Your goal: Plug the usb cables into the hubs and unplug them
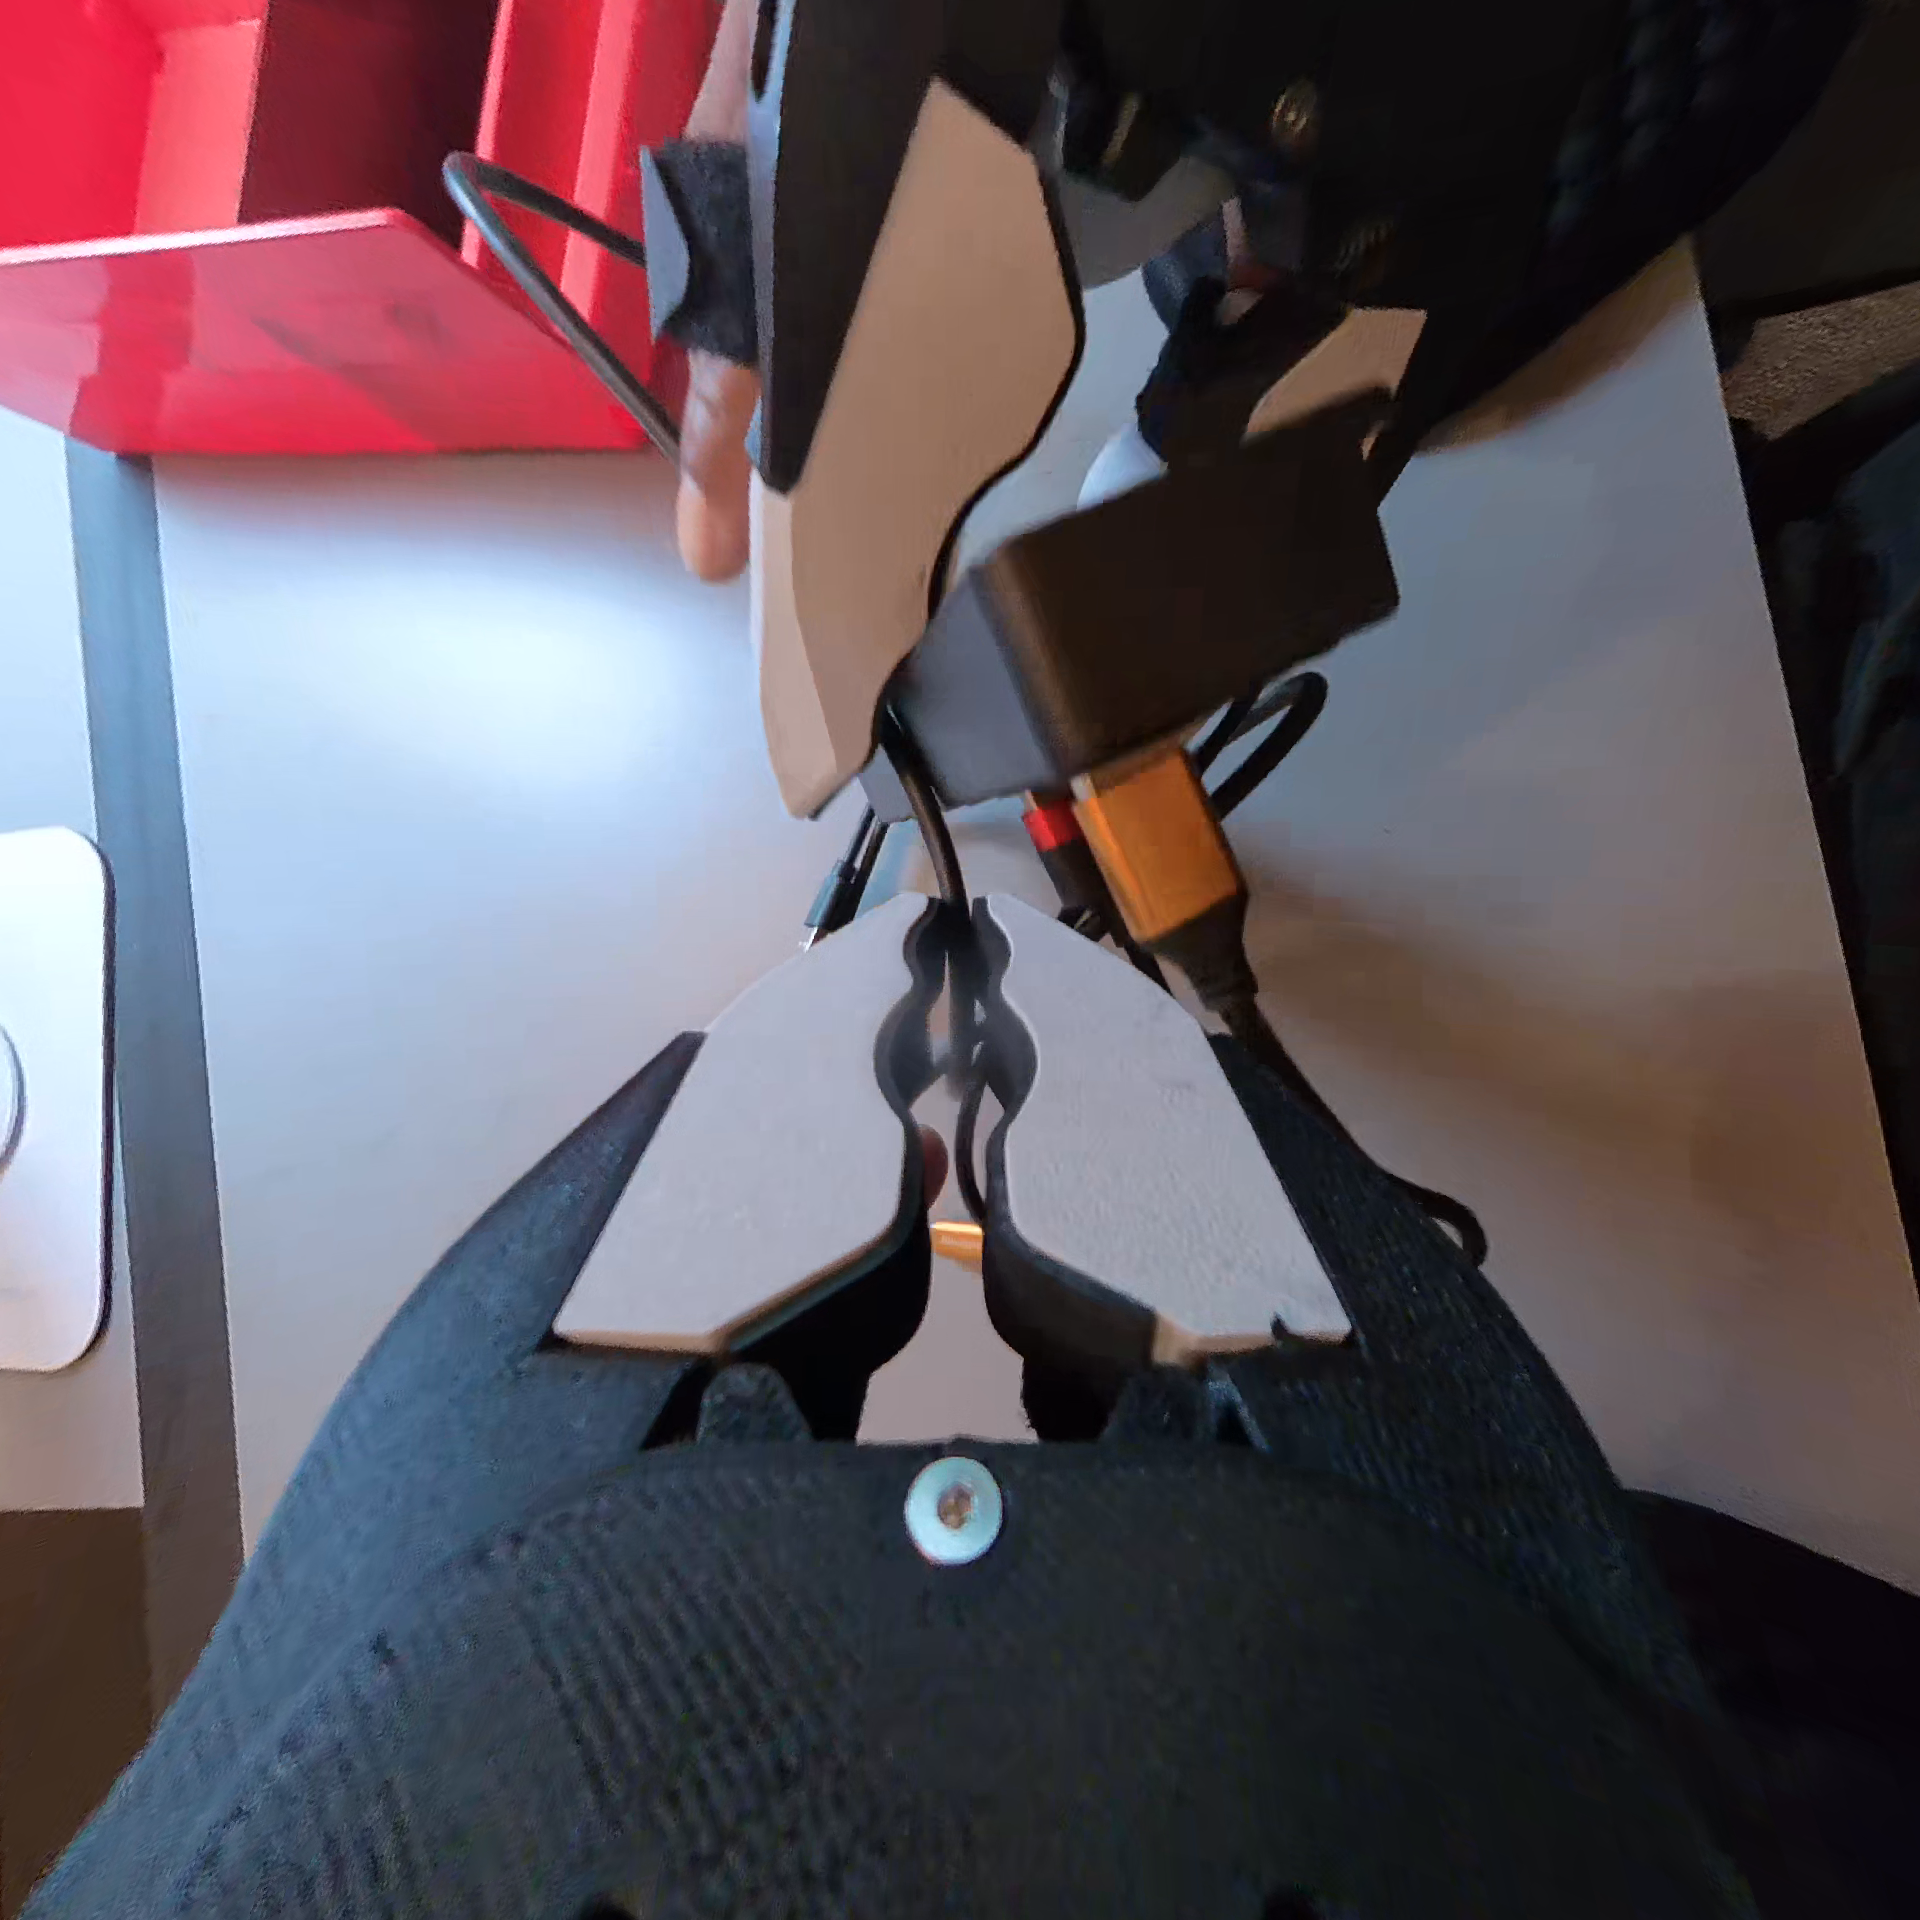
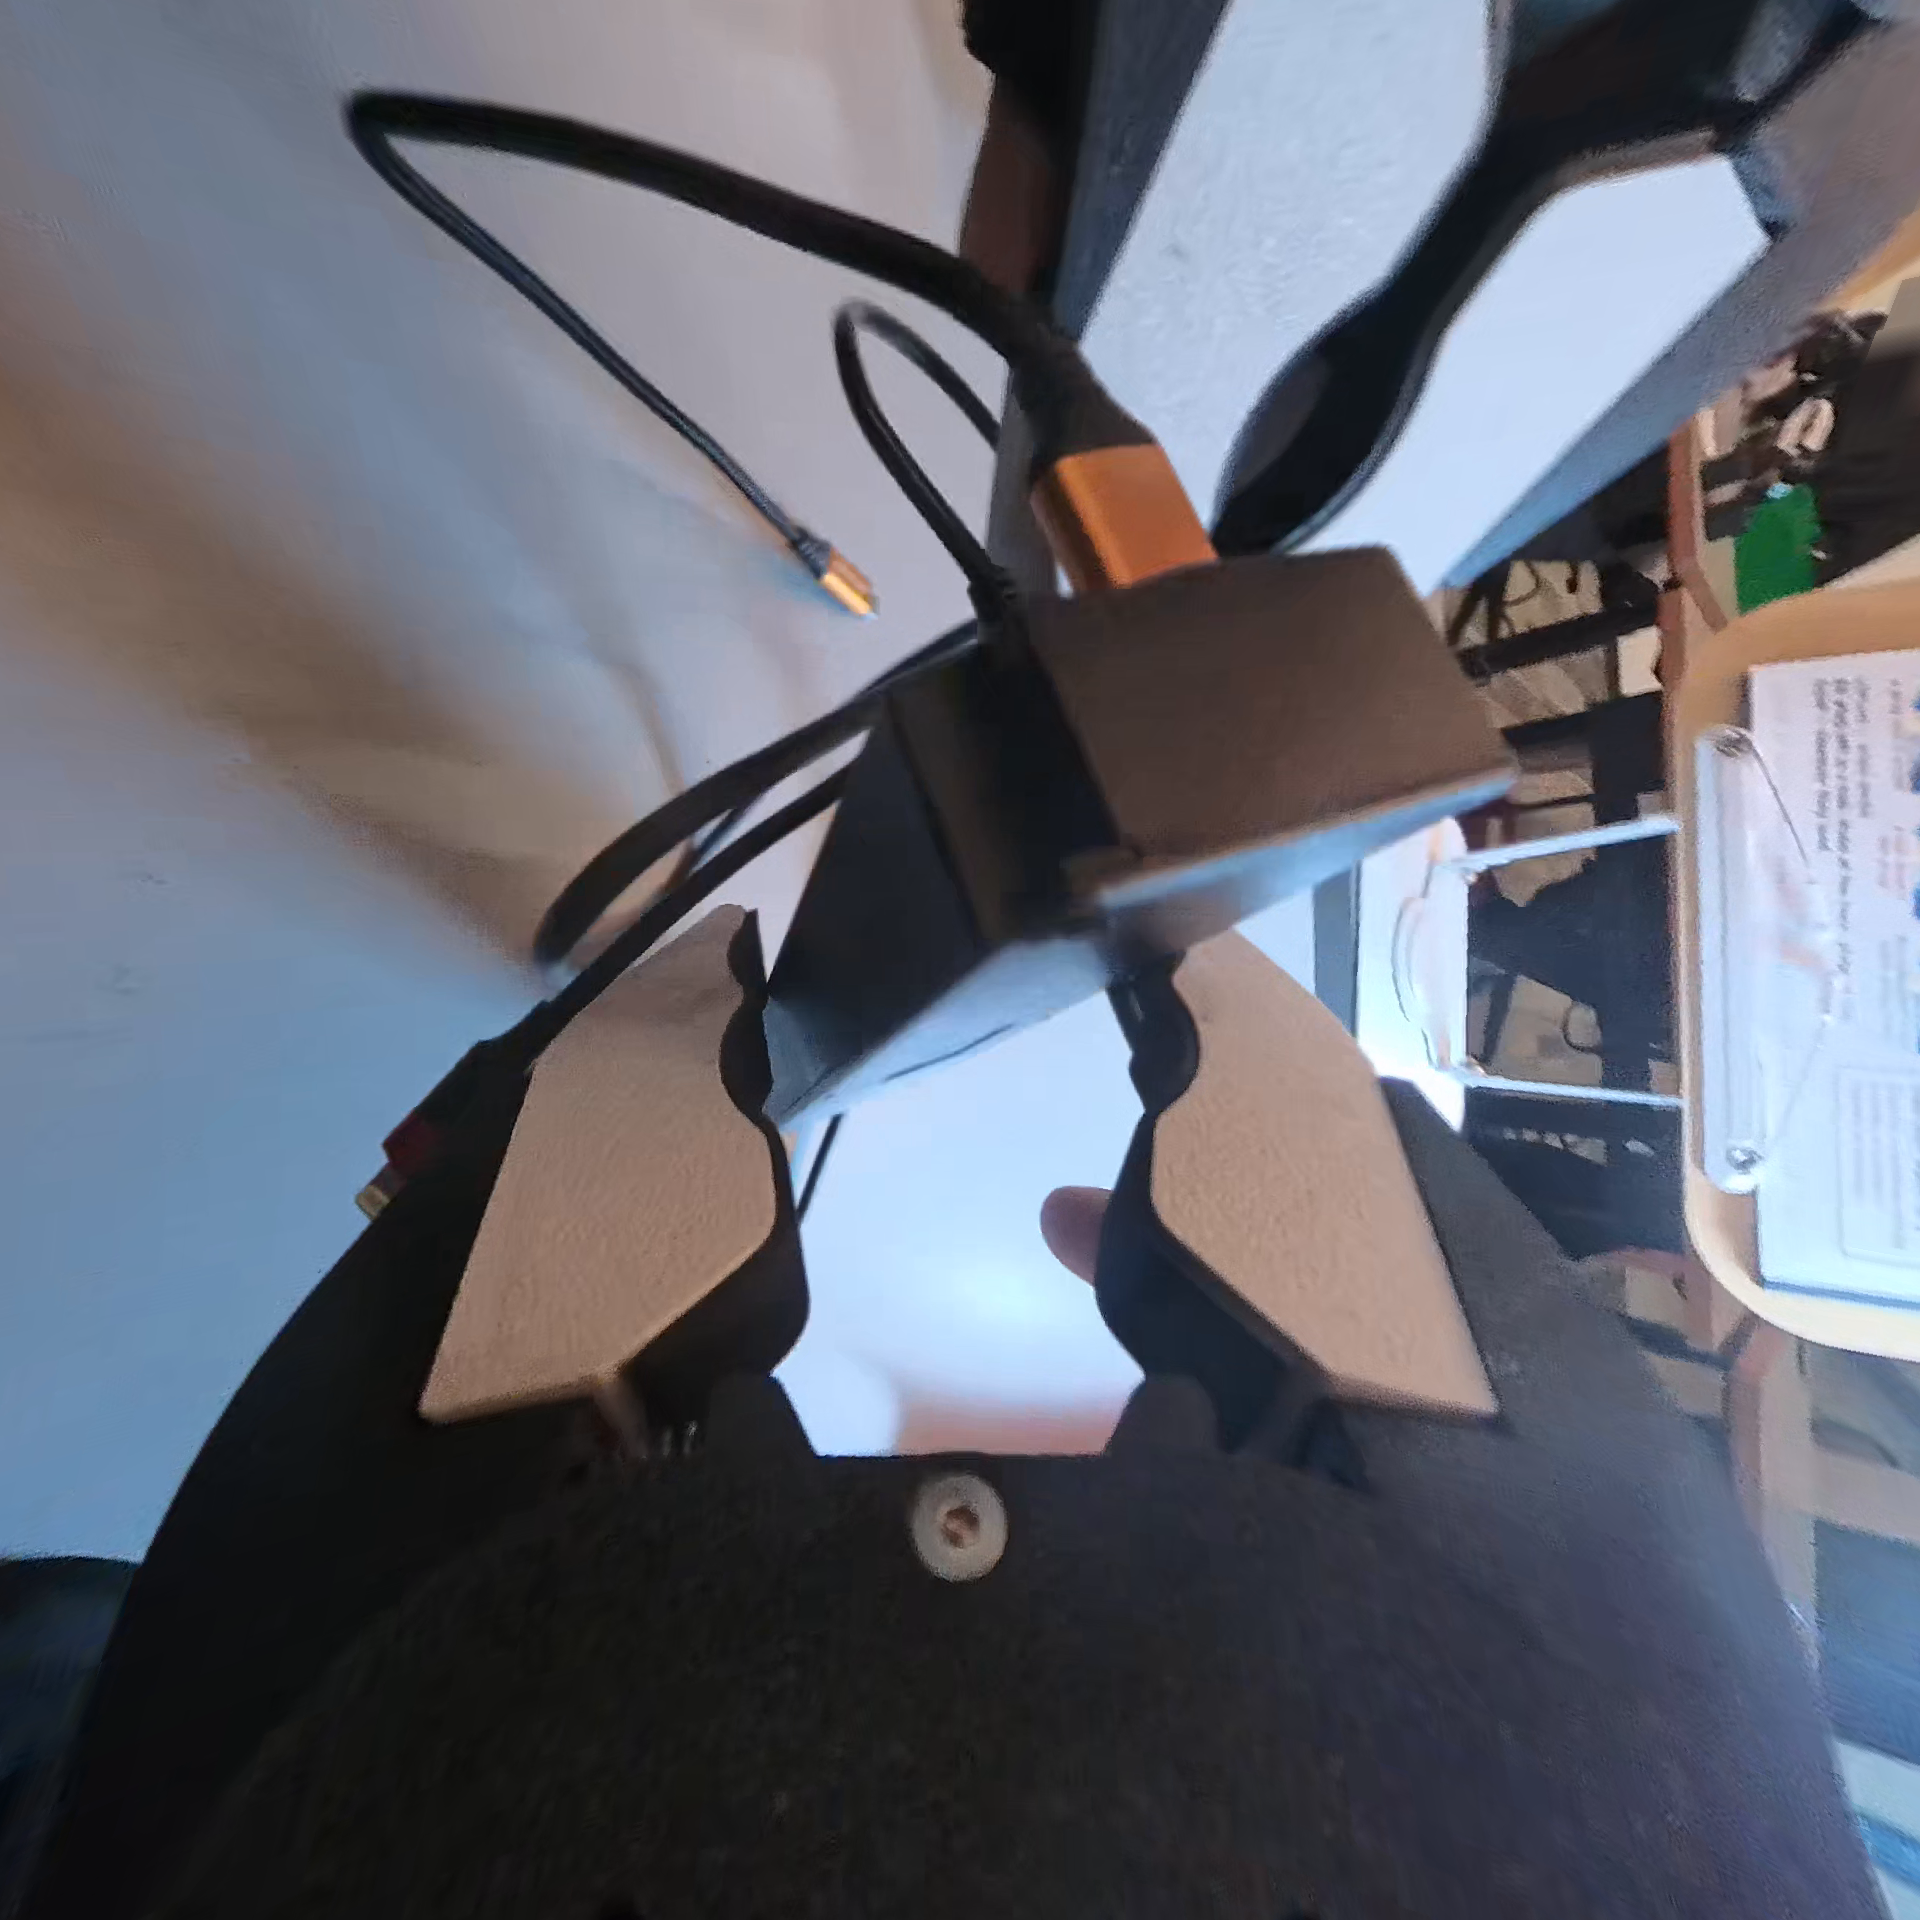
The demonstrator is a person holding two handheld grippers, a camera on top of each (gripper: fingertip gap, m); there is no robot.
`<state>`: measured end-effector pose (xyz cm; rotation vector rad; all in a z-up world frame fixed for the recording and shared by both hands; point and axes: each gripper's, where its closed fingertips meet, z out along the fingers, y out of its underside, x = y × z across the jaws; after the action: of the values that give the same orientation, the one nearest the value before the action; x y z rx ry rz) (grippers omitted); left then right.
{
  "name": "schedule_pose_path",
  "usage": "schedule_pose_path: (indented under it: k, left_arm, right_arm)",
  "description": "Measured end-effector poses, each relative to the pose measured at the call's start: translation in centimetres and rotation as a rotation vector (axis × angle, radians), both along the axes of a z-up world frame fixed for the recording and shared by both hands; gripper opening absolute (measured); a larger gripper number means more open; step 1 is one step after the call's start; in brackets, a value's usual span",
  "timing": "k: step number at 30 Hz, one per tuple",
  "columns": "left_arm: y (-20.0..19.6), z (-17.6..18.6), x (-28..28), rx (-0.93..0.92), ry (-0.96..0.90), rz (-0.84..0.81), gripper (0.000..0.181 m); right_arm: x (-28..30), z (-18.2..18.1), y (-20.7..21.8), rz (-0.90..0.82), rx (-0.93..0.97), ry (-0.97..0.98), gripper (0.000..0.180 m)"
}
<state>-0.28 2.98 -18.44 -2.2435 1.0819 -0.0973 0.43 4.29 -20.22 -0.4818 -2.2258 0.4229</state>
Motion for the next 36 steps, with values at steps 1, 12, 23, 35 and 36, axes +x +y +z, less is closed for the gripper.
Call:
schedule_pose_path:
  k: [1, 12, 23, 35, 36]
  left_arm:
    - [-0.1, -0.1, 0.0, -0.002, 0.005, -0.011, 0.005]
    - [1.0, 4.6, 0.8, 0.235, -0.199, -0.050, 0.005]
    - [-0.3, 15.6, -7.6, 0.667, -0.516, 0.276, 0.009]
    - [0.1, 14.7, -9.4, 0.669, -0.465, 0.346, 0.008]
    - [0.3, 14.5, -9.5, 0.665, -0.465, 0.349, 0.008]
  right_arm:
    - [0.0, -0.2, -0.2, 0.014, 0.004, -0.016, 0.069]
    - [0.9, 2.1, -0.1, 0.012, -0.247, -0.057, 0.064]
    - [1.7, 9.7, 6.2, -0.095, -0.482, 0.033, 0.063]
    - [0.1, 25.4, 23.6, -0.436, -0.454, 0.157, 0.063]
    - [-0.1, 25.8, 24.7, -0.457, -0.450, 0.168, 0.063]
